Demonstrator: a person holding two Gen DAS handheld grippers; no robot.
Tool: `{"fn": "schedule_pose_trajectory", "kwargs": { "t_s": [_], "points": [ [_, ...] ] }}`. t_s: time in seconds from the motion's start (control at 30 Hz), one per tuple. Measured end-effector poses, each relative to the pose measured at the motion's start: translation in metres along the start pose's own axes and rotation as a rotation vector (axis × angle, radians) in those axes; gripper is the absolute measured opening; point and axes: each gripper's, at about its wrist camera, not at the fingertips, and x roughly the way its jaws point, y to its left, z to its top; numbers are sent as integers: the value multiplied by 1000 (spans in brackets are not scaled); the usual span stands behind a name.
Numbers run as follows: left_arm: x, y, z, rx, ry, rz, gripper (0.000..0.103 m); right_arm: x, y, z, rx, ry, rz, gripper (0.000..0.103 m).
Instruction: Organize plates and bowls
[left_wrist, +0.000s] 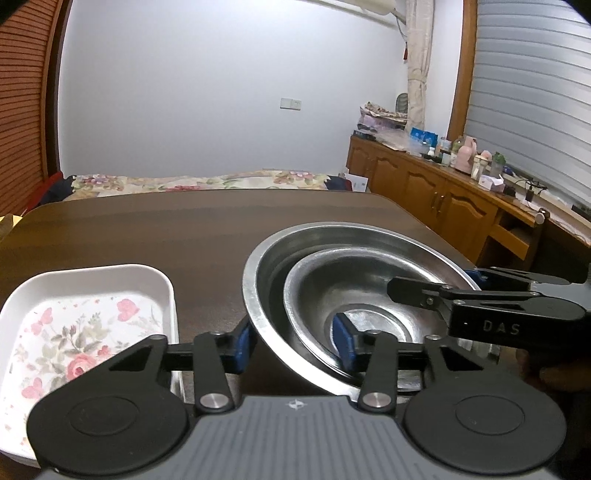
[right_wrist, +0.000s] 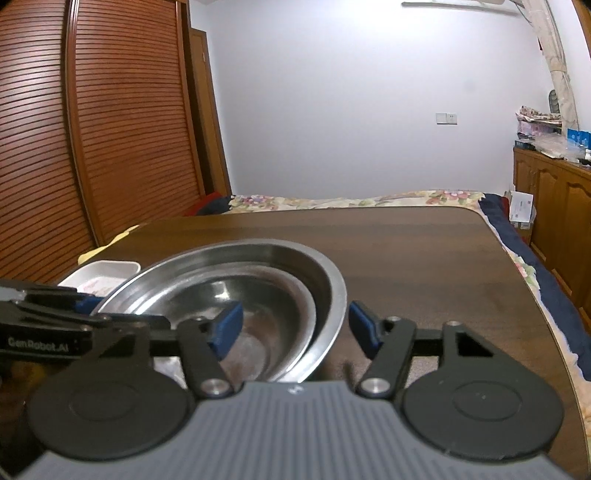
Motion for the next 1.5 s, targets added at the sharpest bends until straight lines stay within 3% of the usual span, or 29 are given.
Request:
{"fn": "schedule_pose_trajectory", "kwargs": {
  "t_s": [0.2,0.53,1.03,1.5],
  "points": [
    [-2,-4,-2,5,-10,-8,45,-1,6,-2,-26,6,-18,48],
    [-7,4,-2,-29,-19,7,36,-4,4,0,23,27,-20,38],
    [-26,13,15,-36,-70,16,35,-9,7,8,93,-14,38,34],
    [-61,44,34,-15,-152,45,35,-6,38,31,49,-71,100,34]
  ]
}}
